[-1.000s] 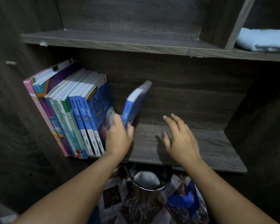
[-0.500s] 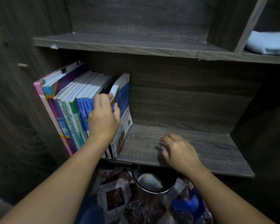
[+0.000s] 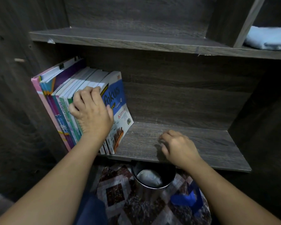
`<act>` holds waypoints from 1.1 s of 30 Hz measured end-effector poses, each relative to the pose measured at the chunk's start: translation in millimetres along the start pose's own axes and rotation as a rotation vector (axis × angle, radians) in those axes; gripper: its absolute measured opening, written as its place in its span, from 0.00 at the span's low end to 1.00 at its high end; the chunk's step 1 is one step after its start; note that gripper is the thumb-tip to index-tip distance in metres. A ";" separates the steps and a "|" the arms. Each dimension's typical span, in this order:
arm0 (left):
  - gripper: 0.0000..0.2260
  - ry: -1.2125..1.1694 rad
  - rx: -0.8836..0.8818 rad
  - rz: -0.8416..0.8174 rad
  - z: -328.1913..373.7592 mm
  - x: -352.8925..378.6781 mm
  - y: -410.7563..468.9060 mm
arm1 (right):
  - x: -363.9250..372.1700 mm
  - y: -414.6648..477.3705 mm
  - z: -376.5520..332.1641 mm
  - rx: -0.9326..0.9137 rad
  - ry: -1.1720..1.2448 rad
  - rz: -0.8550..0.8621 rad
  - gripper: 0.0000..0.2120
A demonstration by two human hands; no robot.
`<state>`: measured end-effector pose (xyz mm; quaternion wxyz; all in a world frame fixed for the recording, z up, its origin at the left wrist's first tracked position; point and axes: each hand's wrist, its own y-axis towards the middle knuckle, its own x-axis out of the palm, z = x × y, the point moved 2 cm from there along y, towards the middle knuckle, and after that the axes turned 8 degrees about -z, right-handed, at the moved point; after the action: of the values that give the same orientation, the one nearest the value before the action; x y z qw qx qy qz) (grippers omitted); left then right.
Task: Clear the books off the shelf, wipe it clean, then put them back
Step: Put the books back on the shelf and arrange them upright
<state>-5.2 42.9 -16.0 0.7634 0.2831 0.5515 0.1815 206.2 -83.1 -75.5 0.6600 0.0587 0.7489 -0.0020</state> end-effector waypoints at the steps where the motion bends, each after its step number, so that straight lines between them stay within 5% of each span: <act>1: 0.26 -0.034 0.007 0.002 1.1 -2.2 -3.6 | -3.8 -0.3 0.5 0.004 -0.013 0.013 0.13; 14: 0.11 -0.214 0.618 -0.211 112.9 -49.6 -97.8 | -103.4 -101.7 35.5 0.242 -0.137 0.171 0.17; 25: 0.07 -0.472 1.240 -0.658 273.2 -86.2 -230.7 | -97.3 -306.3 121.4 0.602 -0.041 -0.063 0.14; 33: 0.02 -0.455 1.496 -1.018 354.5 -51.7 -340.8 | -25.7 -402.3 193.2 0.853 0.083 -0.199 0.15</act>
<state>300.9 -333.6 -111.2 0.4599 0.4542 0.4198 -0.6372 363.8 -500.4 -105.0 0.5426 0.2537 0.7090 -0.3722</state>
